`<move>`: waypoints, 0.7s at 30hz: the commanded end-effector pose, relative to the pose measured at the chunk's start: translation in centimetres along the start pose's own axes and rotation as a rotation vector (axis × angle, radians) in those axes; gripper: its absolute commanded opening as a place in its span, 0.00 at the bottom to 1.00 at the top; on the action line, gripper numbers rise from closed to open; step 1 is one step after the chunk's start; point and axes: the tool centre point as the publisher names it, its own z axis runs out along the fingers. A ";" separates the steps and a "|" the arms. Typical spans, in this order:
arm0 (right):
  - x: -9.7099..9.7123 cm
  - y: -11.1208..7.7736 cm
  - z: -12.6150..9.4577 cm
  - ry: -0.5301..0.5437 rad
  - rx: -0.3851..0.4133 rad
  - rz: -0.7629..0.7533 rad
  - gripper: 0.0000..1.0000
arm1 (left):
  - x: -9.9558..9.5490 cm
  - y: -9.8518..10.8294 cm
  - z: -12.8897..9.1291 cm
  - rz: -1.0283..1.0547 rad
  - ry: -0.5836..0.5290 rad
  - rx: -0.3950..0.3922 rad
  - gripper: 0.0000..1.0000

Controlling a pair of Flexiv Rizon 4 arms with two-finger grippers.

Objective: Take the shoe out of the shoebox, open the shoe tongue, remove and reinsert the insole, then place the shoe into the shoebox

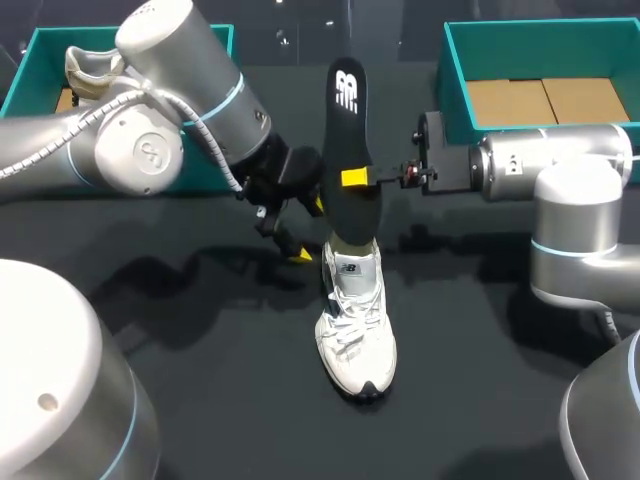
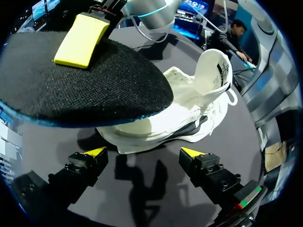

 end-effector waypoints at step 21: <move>-0.6 -0.5 0.5 0.001 -0.052 -0.016 0.00 | 0.0 -0.1 1.1 0.010 0.000 -0.016 1.00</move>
